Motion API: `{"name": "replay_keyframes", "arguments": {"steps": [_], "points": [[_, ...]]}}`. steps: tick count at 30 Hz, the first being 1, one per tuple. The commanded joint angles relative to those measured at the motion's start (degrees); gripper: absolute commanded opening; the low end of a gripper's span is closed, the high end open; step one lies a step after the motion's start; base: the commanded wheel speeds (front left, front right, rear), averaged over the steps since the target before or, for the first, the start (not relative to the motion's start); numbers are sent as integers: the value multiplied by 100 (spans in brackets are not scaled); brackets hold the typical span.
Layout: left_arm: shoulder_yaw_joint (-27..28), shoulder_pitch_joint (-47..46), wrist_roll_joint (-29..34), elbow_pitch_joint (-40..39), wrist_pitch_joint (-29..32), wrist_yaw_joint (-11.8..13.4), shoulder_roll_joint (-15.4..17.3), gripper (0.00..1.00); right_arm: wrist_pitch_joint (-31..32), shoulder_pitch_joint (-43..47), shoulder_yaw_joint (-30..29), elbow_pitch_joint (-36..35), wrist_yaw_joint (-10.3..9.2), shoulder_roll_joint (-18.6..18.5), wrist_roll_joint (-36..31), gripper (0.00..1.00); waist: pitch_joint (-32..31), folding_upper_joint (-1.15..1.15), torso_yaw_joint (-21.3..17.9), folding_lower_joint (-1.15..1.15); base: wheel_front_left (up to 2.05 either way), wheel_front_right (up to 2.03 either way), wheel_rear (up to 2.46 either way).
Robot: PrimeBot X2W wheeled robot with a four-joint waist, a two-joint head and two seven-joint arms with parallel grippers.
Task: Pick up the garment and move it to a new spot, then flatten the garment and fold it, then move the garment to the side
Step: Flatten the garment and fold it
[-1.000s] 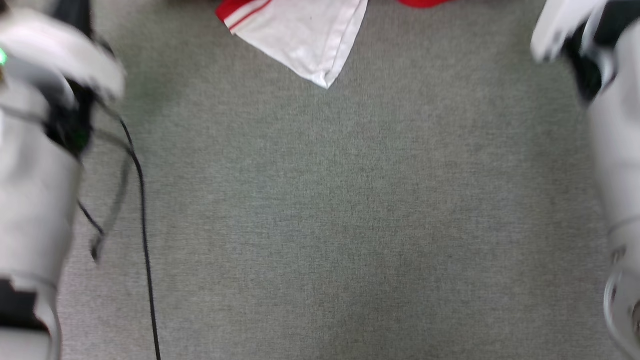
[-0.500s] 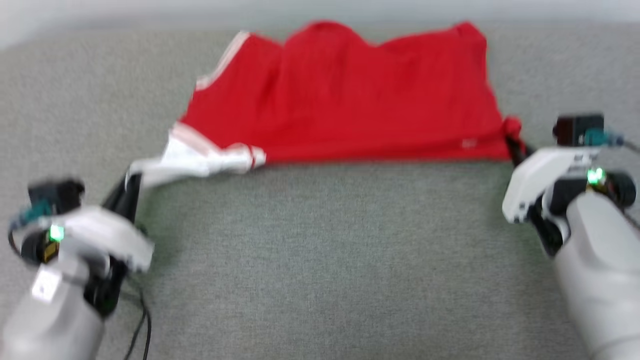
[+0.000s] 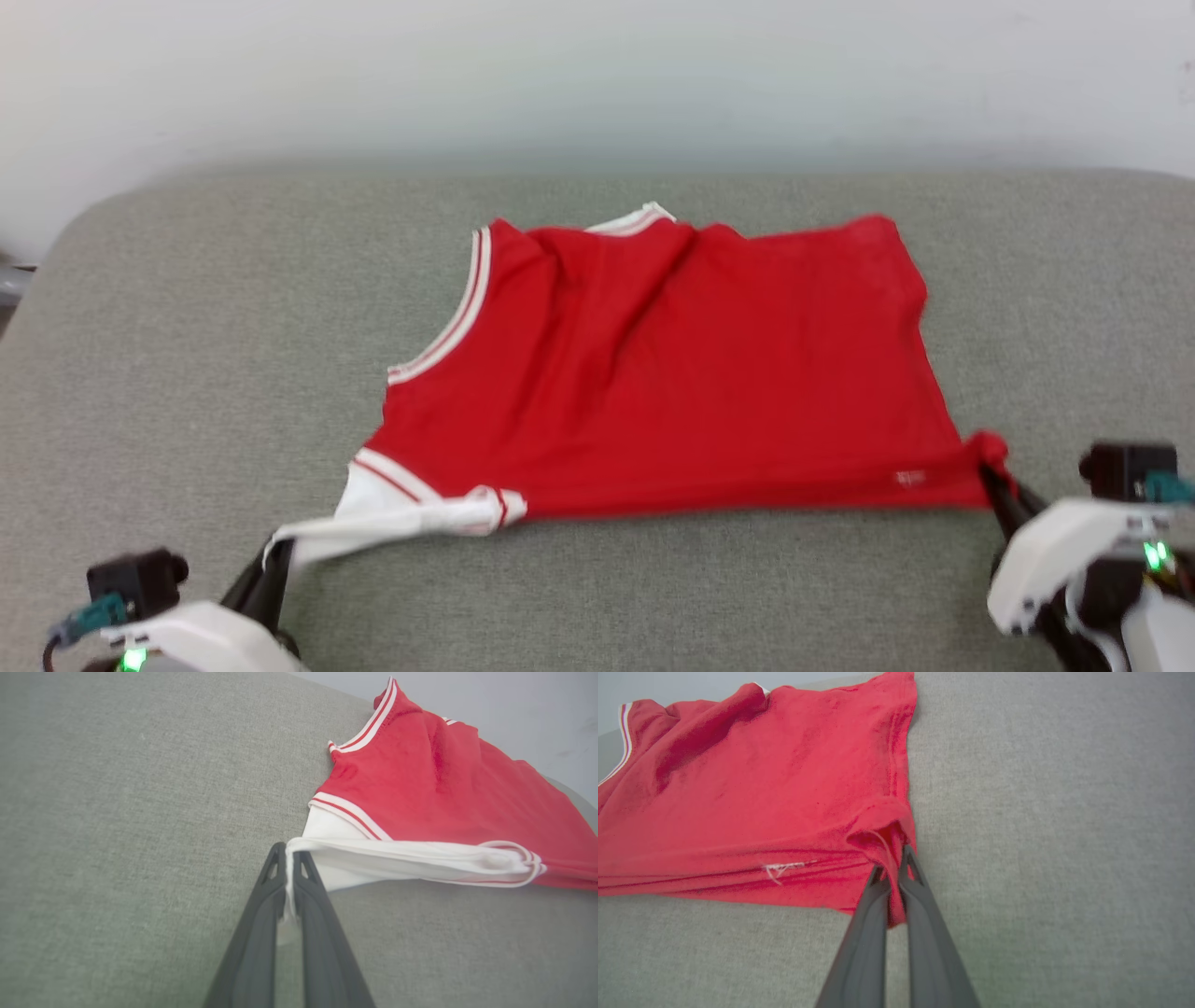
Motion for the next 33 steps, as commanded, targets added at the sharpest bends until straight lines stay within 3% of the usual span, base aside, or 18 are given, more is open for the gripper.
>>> {"name": "replay_keyframes", "arguments": {"steps": [1, 11, 15, 19, 22, 25, 31, 33], "points": [[164, 279, -71, -102, 23, 243, 227, 0, 87, 378, -227, -269, -79, -104, -12, 0, -129, -1, 74, 2, 0, 0, 0], [359, 1845, -411, -1766, 658, 1298, 612, 0, 1297, 2486, -944, -2409, -79, 416, -283, 0, -462, -1, 245, 2, 0, 0, 0], [509, 2320, -518, -2458, 888, 1731, 824, 0, 1647, 2843, -1099, -2961, -79, 560, -318, 0, -512, -1, 233, 2, 0, 0, 0], [630, 2400, -462, -3032, 981, 1963, 1017, 0, 1935, 2818, -1126, -3262, -79, 590, -366, 0, -497, -1, 230, 2, 0, 0, 0], [559, 2085, -354, -3232, 1069, 1931, 1083, 0, 2073, 2581, -1085, -3404, -77, 588, -427, 0, -400, -1, 224, 2, 0, 0, 0], [426, 1615, -267, -3179, 1088, 1779, 949, 0, 2166, 2312, -1013, -3396, -68, 592, -509, 0, -262, -1, 201, 2, 0, 0, 0], [173, 607, -101, -2614, 1053, 1396, 661, 0, 2160, 1643, -925, -3174, -50, 587, -688, 0, 139, -1, 110, 2, 0, 0, 0], [70, 93, -75, -2109, 1057, 1136, 508, 0, 2133, 1155, -794, -2880, -49, 567, -830, 0, 443, -1, -3, 2, 0, 0, 0]]}}
